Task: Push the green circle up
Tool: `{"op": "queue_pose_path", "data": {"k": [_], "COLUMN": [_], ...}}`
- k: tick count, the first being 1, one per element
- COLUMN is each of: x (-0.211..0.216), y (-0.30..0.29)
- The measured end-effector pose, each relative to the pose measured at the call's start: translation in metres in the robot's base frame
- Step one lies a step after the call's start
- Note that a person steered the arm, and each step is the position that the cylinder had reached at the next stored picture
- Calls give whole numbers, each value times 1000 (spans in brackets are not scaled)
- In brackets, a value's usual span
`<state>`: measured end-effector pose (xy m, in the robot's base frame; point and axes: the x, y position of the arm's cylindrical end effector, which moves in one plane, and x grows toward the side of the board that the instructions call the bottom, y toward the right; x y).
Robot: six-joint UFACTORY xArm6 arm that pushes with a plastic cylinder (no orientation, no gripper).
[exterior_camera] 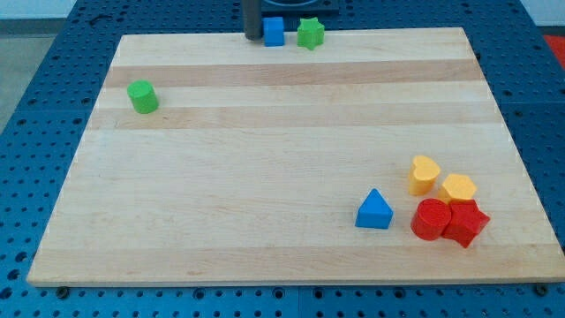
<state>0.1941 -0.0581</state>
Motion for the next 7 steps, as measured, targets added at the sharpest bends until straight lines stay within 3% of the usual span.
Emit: {"op": "queue_pose_path", "data": {"k": [1, 2, 4, 5, 7], "x": [14, 81, 249, 265, 212], "y": [0, -84, -93, -151, -155]}}
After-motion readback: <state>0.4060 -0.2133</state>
